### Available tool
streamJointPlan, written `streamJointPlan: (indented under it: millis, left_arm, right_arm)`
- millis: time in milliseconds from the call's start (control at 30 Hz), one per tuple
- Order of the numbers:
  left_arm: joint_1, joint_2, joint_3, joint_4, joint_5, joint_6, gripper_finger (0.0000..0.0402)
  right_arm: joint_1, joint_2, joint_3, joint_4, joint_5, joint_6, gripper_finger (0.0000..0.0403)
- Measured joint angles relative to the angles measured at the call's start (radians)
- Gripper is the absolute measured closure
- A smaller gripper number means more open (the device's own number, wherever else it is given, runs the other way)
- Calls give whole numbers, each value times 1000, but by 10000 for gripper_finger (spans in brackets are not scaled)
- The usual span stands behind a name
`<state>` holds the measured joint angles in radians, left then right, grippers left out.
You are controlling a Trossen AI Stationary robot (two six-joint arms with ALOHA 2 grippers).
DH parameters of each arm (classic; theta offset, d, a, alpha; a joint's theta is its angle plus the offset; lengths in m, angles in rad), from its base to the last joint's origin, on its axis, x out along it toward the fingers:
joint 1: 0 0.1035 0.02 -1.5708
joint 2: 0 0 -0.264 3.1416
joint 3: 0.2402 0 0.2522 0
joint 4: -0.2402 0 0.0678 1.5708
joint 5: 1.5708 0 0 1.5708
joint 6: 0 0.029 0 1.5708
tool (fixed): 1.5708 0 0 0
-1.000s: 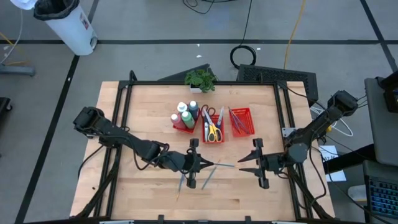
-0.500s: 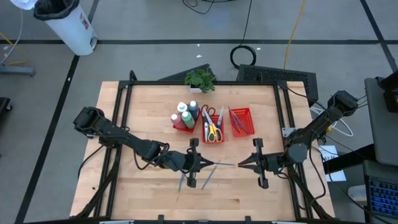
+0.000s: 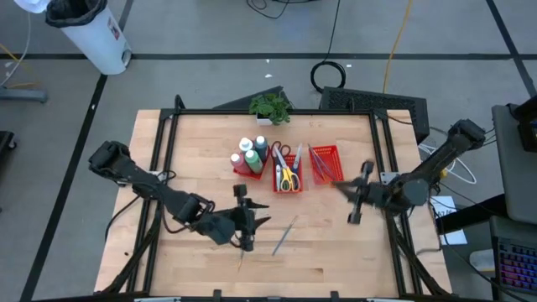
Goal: Pick & Place Paint Supplies
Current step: Put the blue paint brush into the right red bin
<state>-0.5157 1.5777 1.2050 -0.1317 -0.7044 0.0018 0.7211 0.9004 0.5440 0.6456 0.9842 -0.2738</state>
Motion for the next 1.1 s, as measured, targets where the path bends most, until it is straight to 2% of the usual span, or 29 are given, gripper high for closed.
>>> streamJointPlan:
  millis: [100,167,300,400,567,700,867,1100]
  left_arm:
    - [2,6,0,-73,31,-73,235]
    - [10,21,0,-119,34,-119,229]
    - [40,58,-1,-174,35,-173,229]
    - [68,84,-1,-181,59,-188,234]
    - [115,106,-1,-179,156,-203,238]
    - [145,106,-1,-178,219,-241,236]
    - [158,106,-1,-179,253,-247,242]
    - [157,106,-1,-179,260,-243,243]
  right_arm:
    - [-46,-139,72,-305,58,102,402]
    - [-98,-212,158,-580,24,233,402]
    - [-273,-265,341,-1081,-217,516,402]
    - [-432,-255,421,-1295,-420,600,402]
    - [-687,-196,437,-1447,-704,627,402]
    - [-835,-117,406,-1462,-874,578,403]
    - [-950,-6,402,-1454,-1009,513,403]
    - [-1016,120,402,-1429,-1018,447,397]
